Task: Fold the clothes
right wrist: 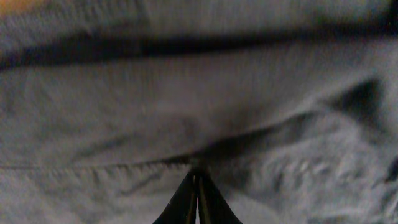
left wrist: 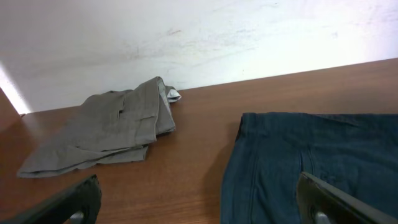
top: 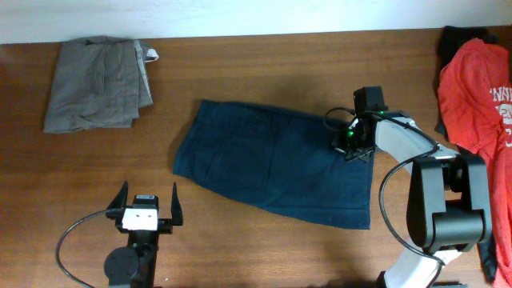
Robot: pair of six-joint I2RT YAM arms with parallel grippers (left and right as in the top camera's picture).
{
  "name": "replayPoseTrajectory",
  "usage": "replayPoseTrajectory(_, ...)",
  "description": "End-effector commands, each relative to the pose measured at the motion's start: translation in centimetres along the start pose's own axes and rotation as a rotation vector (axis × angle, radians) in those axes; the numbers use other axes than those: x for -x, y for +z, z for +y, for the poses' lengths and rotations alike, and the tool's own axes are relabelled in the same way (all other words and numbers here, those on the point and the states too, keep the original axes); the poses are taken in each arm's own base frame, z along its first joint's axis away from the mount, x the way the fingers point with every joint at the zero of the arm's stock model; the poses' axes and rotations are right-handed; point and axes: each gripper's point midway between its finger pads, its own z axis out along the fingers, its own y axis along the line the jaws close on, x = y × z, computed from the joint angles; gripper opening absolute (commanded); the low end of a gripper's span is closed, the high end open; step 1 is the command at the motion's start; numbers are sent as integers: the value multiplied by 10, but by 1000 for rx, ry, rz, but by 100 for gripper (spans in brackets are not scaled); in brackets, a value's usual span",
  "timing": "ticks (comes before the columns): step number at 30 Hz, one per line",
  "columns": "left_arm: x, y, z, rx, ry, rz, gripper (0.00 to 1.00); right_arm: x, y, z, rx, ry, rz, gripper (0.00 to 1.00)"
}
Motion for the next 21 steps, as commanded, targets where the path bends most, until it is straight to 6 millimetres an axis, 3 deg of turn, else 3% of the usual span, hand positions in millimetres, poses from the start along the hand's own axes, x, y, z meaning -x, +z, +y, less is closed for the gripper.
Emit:
replayPoseTrajectory(1, -3, 0, 2, 10, 15, 4, 99, 6, 12, -15, -50, 2, -20, 9)
replayPoseTrajectory(14, -3, 0, 2, 10, 15, 4, 99, 38, 5, -5, -5, -15, -130, 9)
replayPoseTrajectory(17, -3, 0, 2, 10, 15, 4, 99, 48, -13, -6, -21, -16, -114, 24)
replayPoseTrajectory(18, -3, 0, 2, 10, 15, 4, 99, 52, -23, -6, -28, -14, -106, 34)
replayPoseTrajectory(21, -3, 0, 2, 10, 15, 4, 99, 61, -58, -1, -44, -29, -88, 46)
